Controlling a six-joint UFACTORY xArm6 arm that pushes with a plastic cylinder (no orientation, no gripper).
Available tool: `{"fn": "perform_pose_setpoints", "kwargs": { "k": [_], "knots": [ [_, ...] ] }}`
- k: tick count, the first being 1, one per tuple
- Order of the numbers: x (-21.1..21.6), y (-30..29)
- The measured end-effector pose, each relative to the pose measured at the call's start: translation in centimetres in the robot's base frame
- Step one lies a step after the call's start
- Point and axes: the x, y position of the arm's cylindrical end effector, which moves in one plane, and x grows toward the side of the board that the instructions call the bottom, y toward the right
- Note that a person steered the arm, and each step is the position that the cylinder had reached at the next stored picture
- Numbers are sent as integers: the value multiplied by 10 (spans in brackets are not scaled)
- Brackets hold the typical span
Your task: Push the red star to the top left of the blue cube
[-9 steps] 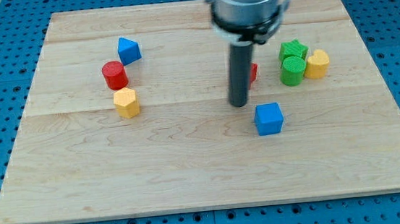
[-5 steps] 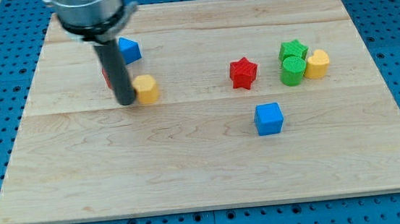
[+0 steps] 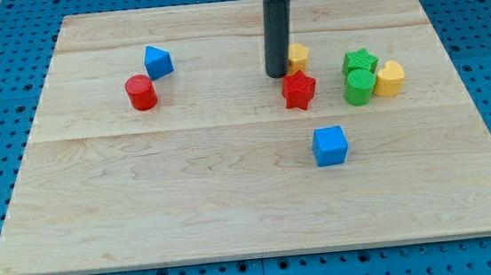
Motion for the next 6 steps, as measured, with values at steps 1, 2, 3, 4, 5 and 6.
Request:
{"fn": "perform_pose_setpoints", "kwargs": {
  "k": [1, 2, 3, 4, 5, 6],
  "knots": [
    [-20, -29],
    [-26, 40],
    [-6, 50],
    [6, 24],
    [6, 14],
    [6, 14]
  ]
}}
